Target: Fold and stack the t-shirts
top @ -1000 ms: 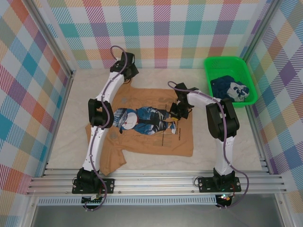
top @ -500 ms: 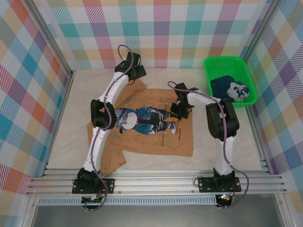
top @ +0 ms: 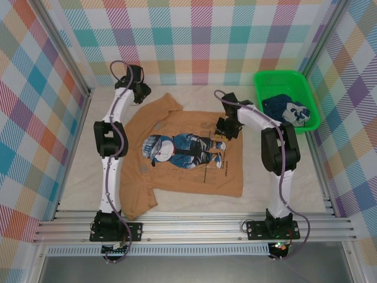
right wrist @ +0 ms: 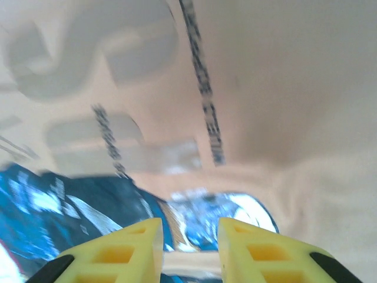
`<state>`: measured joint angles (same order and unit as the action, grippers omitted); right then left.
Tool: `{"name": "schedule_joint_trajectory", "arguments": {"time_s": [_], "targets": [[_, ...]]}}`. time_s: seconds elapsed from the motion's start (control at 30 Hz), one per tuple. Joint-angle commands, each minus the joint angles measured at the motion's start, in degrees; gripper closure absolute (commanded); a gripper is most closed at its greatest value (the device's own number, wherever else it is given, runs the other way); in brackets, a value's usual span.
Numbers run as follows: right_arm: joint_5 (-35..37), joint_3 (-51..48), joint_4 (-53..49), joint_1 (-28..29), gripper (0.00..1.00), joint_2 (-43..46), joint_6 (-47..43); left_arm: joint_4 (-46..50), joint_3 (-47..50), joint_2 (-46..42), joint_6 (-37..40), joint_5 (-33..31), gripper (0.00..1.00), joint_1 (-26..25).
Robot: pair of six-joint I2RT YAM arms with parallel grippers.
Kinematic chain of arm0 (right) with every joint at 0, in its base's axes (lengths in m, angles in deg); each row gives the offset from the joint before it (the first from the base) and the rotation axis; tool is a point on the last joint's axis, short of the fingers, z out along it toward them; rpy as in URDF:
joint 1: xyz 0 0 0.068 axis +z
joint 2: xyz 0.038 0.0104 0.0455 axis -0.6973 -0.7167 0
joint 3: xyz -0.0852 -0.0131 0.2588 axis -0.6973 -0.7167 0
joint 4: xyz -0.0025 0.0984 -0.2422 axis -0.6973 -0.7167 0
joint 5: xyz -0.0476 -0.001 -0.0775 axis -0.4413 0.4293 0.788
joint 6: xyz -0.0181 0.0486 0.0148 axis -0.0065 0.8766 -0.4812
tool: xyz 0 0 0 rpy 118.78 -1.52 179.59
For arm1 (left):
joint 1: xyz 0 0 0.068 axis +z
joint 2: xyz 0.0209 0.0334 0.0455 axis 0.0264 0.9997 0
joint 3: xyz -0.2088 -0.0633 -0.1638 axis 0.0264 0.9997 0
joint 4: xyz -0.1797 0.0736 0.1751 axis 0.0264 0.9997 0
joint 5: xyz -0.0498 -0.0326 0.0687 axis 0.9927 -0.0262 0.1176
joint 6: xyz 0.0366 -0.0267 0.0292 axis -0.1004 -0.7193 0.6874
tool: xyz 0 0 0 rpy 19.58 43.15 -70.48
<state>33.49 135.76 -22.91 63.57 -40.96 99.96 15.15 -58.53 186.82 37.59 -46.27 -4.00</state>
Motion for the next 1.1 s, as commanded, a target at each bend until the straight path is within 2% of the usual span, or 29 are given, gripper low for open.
{"name": "schedule_joint_trajectory", "arguments": {"time_s": [0.0, 0.13, 0.2, 0.27, 0.33, 0.43, 0.53, 0.6, 0.7, 0.73, 0.8, 0.9, 1.07], "targets": [[-1.28, 4.22, -2.41, -1.07, 0.69, -3.82, 0.10, -2.74, -2.56, 5.39, -3.97, 2.97, 0.62, -1.62], [-2.79, 7.58, -3.84, -1.16, 0.69, -6.45, -0.36, 0.59, -5.74, 9.56, -4.43, 1.41, 0.64, -0.87], [-4.46, 8.58, -4.01, -1.12, 0.68, -7.63, -0.40, 5.28, -5.17, 9.59, -5.97, -2.45, 0.69, 0.77], [-6.09, 9.33, -3.83, -0.92, 0.68, -8.72, -0.19, 10.73, -3.01, 8.52, -8.33, -6.65, 0.70, 3.41], [-6.84, 10.27, -3.83, -0.34, 0.67, -9.55, -0.14, 11.70, 2.27, 5.72, -9.15, -8.70, 0.71, 6.08], [-7.41, 12.36, -4.18, 1.00, 0.66, -11.31, 0.08, 7.17, 13.02, -0.78, -8.50, -11.20, 0.71, 9.02], [-7.90, 15.79, -6.05, 2.21, 0.65, -14.26, 0.47, 7.57, 15.67, -4.52, -7.94, -13.54, 0.71, 10.25], [-7.46, 17.45, -6.83, 2.65, 0.66, -16.10, 0.68, 6.70, 15.59, -5.98, -6.67, -12.86, 0.68, 9.96], [-6.22, 19.05, -8.32, 2.62, 0.66, -18.10, 1.03, 7.74, 13.58, -7.73, -5.66, -12.68, 0.52, 8.45], [-5.83, 19.74, -8.98, 2.62, 0.66, -18.75, 1.01, 8.64, 12.94, -8.58, -5.37, -13.49, 0.49, 7.61], [-5.54, 20.46, -9.27, 2.64, 0.66, -19.57, 0.57, 8.90, 13.56, -10.66, -4.79, -14.60, 0.49, 5.86], [-5.28, 21.46, -9.21, 2.60, 0.66, -20.34, -0.04, 8.84, 15.76, -12.15, -5.45, -12.43, 0.50, 3.93], [-5.94, 23.91, -10.19, 1.45, 0.66, -23.07, 0.38, 9.10, 14.61, -6.93, -7.08, -6.26, 0.60, 2.71]]}}
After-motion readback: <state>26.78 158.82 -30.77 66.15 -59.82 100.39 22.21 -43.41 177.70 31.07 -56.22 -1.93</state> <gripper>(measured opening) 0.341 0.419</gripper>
